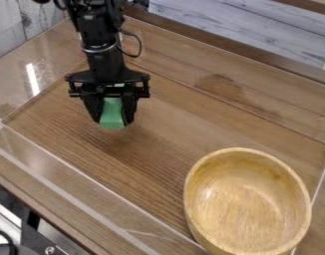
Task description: Remove the green block from the brown bowl and put it on the table
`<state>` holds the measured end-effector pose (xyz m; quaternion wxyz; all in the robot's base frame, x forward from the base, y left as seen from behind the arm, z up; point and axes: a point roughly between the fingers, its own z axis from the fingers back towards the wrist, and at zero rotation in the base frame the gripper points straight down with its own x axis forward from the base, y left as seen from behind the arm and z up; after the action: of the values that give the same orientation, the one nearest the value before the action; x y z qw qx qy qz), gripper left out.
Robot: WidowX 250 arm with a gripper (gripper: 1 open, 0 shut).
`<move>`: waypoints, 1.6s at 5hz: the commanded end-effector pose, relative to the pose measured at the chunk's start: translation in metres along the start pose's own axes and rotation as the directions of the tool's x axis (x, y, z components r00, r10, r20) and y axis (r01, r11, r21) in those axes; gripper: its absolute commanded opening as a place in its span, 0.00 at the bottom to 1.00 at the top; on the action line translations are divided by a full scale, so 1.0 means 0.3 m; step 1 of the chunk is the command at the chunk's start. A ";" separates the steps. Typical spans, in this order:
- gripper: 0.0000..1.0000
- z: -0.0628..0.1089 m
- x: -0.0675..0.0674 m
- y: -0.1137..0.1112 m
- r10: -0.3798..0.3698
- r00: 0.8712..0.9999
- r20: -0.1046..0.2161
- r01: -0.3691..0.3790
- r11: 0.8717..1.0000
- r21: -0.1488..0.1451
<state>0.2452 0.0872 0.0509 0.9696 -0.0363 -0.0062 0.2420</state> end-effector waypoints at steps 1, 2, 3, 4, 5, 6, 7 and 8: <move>0.00 0.045 0.036 0.002 -0.035 0.998 0.048 0.035 0.999 -0.003; 0.00 0.010 0.009 -0.026 -0.026 0.999 0.041 0.026 1.000 -0.001; 0.00 -0.025 -0.016 -0.053 -0.018 0.999 0.035 0.018 1.000 0.001; 0.00 -0.077 0.000 -0.051 -0.041 0.999 0.029 0.041 0.999 -0.003; 0.00 -0.082 0.007 -0.050 -0.062 0.998 0.026 0.062 0.998 -0.007; 0.00 -0.071 0.006 -0.057 -0.098 0.995 0.021 0.098 0.995 -0.007; 1.00 0.000 -0.021 -0.083 -0.089 0.996 0.025 0.090 0.996 -0.014; 1.00 0.020 -0.027 -0.103 -0.149 0.988 0.045 0.151 0.988 -0.036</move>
<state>0.2440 0.0564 0.0446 0.9827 -0.0532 -0.0046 0.1773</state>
